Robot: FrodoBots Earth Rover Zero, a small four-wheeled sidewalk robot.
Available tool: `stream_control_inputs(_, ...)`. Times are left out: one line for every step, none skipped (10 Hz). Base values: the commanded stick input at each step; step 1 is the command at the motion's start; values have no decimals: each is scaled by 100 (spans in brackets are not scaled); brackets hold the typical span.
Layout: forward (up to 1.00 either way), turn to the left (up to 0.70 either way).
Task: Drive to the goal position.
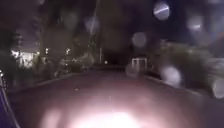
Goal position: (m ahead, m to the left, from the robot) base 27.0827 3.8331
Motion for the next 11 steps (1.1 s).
stream_control_inputs(50,0)
stream_control_inputs(50,0)
stream_control_inputs(50,0)
stream_control_inputs(50,0)
stream_control_inputs(50,0)
stream_control_inputs(50,0)
stream_control_inputs(50,0)
stream_control_inputs(50,0)
stream_control_inputs(50,0)
stream_control_inputs(50,0)
stream_control_inputs(50,0)
